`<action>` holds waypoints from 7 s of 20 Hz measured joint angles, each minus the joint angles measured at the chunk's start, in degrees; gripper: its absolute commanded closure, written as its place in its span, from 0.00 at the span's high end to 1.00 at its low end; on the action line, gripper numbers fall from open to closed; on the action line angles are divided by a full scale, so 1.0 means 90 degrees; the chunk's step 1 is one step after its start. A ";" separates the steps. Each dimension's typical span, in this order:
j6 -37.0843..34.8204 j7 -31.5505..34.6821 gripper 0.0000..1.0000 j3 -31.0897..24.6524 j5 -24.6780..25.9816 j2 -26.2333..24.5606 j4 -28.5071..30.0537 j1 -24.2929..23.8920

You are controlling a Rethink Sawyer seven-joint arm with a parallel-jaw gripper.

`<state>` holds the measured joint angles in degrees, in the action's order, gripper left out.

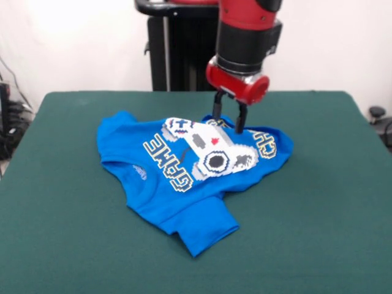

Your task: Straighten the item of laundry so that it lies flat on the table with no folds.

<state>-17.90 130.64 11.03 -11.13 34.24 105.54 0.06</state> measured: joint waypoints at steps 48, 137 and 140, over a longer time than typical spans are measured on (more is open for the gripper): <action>0.1324 0.0001 1.00 0.0122 -0.0536 -0.0468 0.0724 0.0743; 0.1694 0.0001 1.00 -0.0018 0.0326 -0.0024 0.2197 -0.0162; 0.1817 0.0001 1.00 0.0228 0.0327 -0.0199 0.2197 0.0057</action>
<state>-1.55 130.66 13.08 -8.18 32.45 125.31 0.58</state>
